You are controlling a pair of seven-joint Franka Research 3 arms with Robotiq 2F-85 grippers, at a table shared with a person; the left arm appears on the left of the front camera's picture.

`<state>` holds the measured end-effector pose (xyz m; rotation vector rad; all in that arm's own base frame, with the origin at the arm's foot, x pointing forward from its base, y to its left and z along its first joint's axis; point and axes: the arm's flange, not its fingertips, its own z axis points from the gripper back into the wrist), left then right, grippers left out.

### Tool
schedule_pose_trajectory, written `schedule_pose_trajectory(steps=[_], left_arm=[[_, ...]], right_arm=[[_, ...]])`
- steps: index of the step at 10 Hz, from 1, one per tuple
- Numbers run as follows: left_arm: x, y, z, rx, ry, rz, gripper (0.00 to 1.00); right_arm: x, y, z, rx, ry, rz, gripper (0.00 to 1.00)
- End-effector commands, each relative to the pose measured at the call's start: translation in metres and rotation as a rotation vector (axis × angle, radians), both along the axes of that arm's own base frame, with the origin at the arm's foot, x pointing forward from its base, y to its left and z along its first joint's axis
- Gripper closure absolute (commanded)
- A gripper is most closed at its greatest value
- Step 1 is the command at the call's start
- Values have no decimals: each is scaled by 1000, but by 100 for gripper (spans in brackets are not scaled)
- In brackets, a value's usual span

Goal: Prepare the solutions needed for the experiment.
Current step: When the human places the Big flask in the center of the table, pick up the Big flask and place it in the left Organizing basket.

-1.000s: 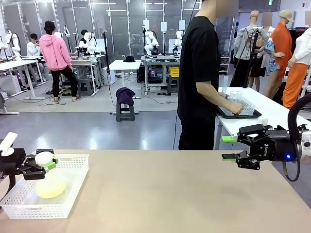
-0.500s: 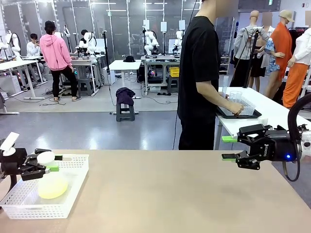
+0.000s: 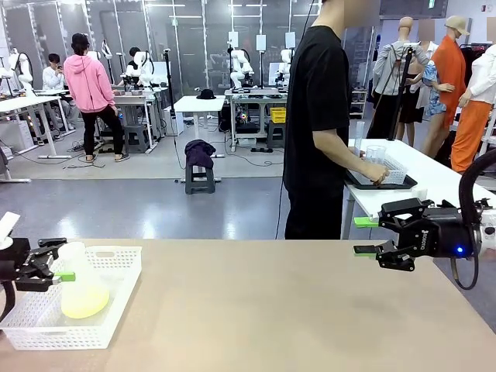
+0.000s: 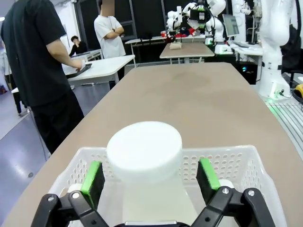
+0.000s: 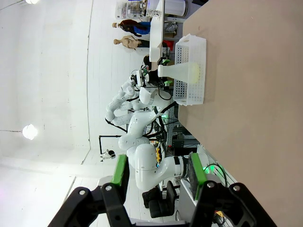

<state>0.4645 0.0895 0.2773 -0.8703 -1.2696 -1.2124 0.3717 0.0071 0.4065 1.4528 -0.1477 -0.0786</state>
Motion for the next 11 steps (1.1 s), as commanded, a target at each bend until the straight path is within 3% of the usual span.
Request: schedule_pose_trajectory(steps=[1, 5, 11], left_arm=[[-18, 9, 15, 56, 12, 37, 0], [-38, 28, 31, 83, -4, 86, 0], [-28, 31, 21, 36, -5, 72, 0]], right_arm=[[0, 1, 1, 5, -7, 0, 36], [0, 1, 1, 5, -7, 0, 36], [0, 1, 1, 5, -7, 0, 36]])
